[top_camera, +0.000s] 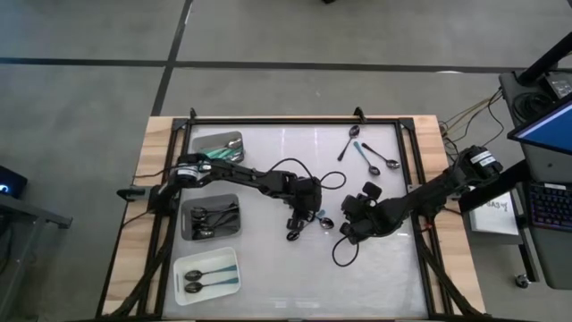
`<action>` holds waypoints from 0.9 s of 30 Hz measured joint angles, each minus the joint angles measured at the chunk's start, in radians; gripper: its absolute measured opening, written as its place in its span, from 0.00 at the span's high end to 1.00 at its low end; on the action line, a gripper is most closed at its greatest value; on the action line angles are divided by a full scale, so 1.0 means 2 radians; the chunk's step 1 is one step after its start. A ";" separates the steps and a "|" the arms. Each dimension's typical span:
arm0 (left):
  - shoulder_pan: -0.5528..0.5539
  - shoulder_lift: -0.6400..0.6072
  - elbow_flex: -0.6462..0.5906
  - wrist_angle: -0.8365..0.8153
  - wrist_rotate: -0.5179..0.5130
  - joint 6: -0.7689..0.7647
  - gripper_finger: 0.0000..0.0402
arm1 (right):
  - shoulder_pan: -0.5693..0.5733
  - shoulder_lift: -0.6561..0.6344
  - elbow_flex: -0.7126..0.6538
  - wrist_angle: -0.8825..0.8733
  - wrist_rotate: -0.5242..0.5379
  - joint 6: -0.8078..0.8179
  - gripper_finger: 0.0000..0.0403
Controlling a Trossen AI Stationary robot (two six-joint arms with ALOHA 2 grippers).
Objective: Sort silverware by color (type)
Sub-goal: Put the black spoon into the black bin
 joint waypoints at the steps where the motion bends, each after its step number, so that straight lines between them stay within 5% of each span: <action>1: 0.001 0.003 0.001 0.003 -0.005 0.000 0.69 | 0.000 0.000 0.000 0.000 0.000 0.000 0.69; 7: 0.005 0.011 0.003 -0.005 -0.013 -0.024 0.71 | 0.000 0.000 0.000 0.000 0.000 0.000 0.69; 16: 0.013 0.013 0.002 -0.011 0.003 -0.075 0.98 | 0.000 0.000 0.000 0.001 -0.002 0.000 0.69; 22: 0.014 0.014 0.022 -0.024 0.030 -0.083 0.99 | 0.000 0.000 0.000 0.002 -0.002 0.000 0.69; 27: 0.012 0.016 0.079 -0.112 0.035 -0.083 1.00 | 0.000 0.000 0.000 0.002 -0.002 0.000 0.69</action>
